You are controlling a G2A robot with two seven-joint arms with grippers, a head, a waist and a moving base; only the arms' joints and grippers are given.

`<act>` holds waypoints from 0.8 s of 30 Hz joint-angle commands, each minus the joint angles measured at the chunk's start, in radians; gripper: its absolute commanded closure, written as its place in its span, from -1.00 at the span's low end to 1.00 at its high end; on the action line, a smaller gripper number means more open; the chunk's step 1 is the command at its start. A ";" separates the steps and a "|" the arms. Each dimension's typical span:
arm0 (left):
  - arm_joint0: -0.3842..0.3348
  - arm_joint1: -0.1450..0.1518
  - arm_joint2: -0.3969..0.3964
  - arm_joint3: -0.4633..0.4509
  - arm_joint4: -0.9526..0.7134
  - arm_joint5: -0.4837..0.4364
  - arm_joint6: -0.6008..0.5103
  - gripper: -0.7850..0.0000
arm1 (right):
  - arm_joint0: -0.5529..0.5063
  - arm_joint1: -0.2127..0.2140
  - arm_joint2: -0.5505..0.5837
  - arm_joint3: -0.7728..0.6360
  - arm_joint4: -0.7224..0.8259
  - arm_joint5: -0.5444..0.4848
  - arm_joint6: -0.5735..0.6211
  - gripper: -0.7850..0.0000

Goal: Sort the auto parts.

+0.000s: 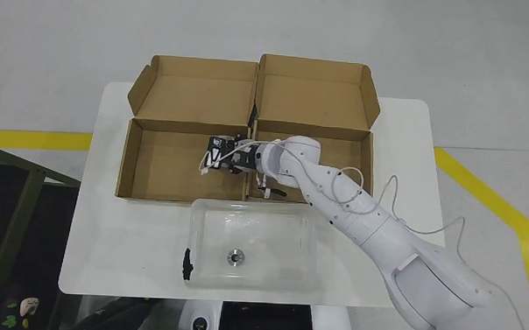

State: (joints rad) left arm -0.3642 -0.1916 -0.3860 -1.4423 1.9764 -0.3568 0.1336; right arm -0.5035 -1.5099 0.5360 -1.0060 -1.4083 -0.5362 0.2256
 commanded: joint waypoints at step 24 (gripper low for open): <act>0.000 0.000 0.000 0.000 0.000 0.000 0.000 -1.00 | -0.033 0.006 0.084 -0.154 -0.073 -0.051 0.010 0.04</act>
State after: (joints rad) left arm -0.3642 -0.1916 -0.3860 -1.4423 1.9764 -0.3568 0.1336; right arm -0.5336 -1.5052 0.6151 -1.1485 -1.4813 -0.5821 0.2349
